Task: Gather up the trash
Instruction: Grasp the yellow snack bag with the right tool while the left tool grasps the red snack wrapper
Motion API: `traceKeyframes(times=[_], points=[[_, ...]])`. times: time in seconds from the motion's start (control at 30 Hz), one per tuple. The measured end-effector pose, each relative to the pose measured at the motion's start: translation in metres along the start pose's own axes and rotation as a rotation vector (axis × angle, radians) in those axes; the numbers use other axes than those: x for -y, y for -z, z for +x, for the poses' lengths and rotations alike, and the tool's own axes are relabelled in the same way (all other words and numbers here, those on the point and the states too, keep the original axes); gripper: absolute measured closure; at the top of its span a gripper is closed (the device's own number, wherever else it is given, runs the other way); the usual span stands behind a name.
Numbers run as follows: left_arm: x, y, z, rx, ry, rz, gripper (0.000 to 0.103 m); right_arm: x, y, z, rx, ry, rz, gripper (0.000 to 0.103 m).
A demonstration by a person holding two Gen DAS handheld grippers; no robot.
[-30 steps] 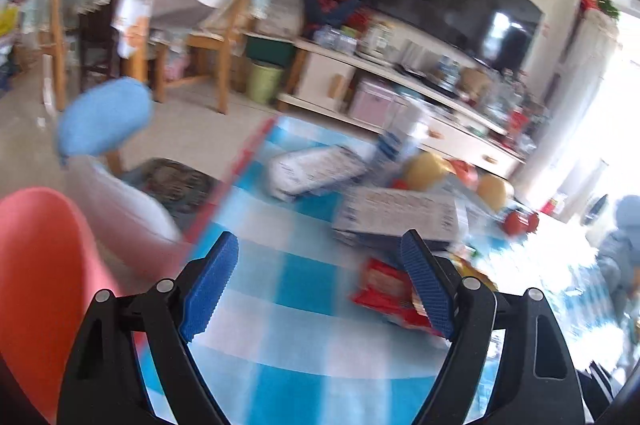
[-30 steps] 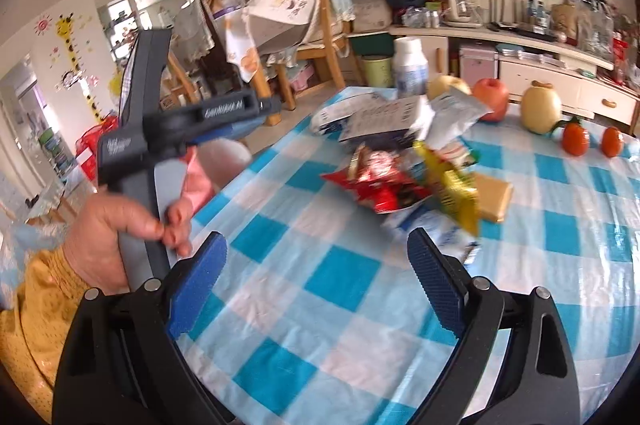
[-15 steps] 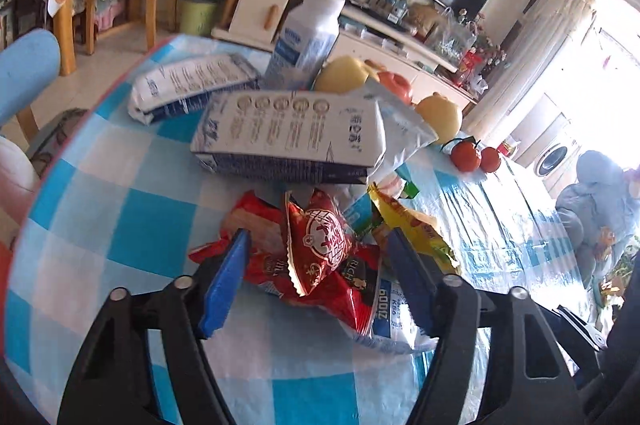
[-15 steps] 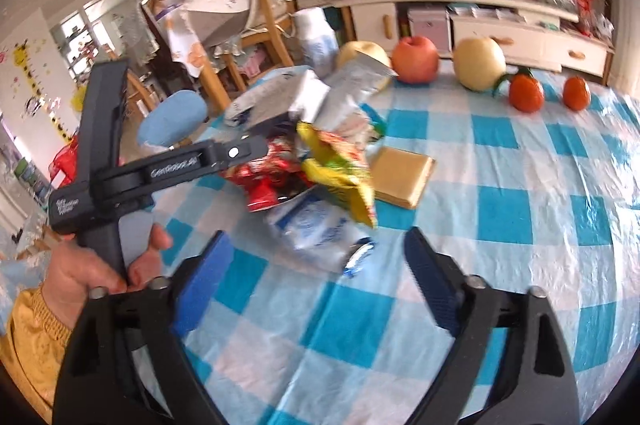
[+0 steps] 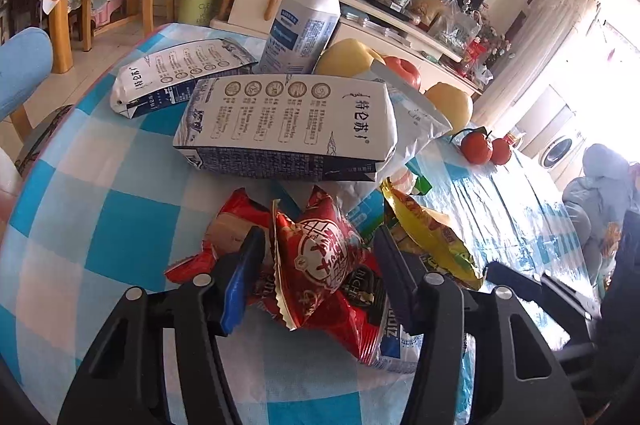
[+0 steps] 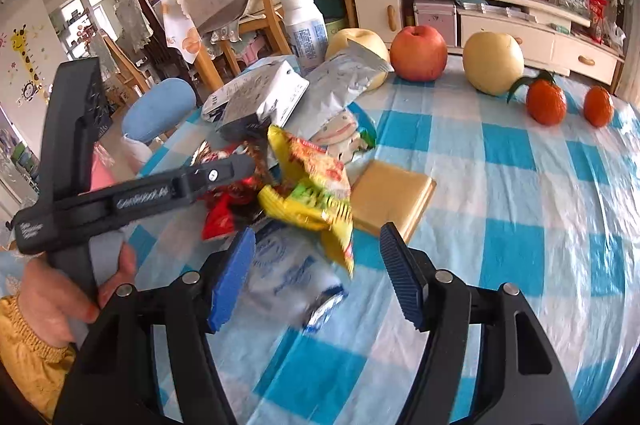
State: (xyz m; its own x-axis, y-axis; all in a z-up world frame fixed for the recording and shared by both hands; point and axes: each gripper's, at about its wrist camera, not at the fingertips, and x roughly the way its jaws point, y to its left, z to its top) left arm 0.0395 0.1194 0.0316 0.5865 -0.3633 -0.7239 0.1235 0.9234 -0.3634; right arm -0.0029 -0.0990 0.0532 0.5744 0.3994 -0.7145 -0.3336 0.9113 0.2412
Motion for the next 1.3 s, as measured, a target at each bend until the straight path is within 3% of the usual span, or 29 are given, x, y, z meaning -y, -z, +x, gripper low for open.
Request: traceKeyframes(times=[0.13, 0.23, 0.27, 0.57, 0.8, 1.3], points=[[-0.001, 0.001, 0.001, -0.008, 0.001, -0.008, 0.058, 0.005, -0.007, 0.013, 0.006, -0.002, -0.019, 0.038], [-0.001, 0.002, 0.000, -0.004, 0.003, -0.008, 0.059, 0.005, -0.011, 0.022, 0.000, -0.019, -0.032, 0.049], [-0.001, 0.002, 0.000, -0.003, 0.005, -0.009, 0.060, 0.004, -0.012, 0.025, -0.003, -0.020, -0.040, 0.059], [-0.005, 0.002, -0.003, 0.012, 0.040, -0.044, 0.066, 0.004, -0.014, 0.028, -0.012, -0.011, -0.056, 0.080], [-0.005, 0.002, -0.007, 0.029, 0.072, -0.058, 0.072, 0.012, -0.015, 0.019, 0.004, -0.016, -0.018, 0.084], [-0.004, 0.002, -0.034, 0.087, 0.136, -0.048, 0.073, 0.026, -0.018, -0.022, 0.105, -0.079, 0.080, 0.085]])
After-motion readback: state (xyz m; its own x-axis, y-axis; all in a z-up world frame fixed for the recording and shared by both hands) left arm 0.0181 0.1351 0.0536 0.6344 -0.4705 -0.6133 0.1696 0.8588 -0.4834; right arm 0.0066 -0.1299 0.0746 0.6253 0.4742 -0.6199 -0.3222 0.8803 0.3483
